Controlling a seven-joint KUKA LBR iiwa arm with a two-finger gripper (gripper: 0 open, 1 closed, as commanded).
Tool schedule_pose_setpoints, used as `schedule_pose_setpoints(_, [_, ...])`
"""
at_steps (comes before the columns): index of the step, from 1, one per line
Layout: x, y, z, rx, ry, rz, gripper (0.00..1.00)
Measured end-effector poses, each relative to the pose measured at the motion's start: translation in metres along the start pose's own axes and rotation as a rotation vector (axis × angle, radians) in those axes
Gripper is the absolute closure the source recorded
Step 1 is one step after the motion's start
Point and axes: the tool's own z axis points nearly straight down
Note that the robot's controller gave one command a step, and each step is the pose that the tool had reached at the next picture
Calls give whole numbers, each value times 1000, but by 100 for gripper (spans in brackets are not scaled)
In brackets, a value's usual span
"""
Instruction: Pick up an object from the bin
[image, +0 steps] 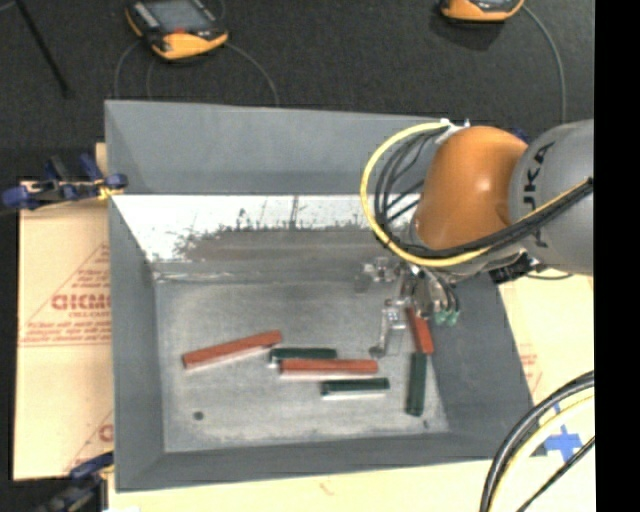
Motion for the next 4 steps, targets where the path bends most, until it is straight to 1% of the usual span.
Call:
schedule_pose_setpoints(1, [19,17,37,1,-6,-61,0])
schedule_pose_setpoints(2, [33,25,86,-3,-1,-14,0])
schedule_pose_setpoints(3, [48,14,101,-3,3,13,100])
schedule_pose_setpoints(4, [48,14,101,-2,3,13,100])
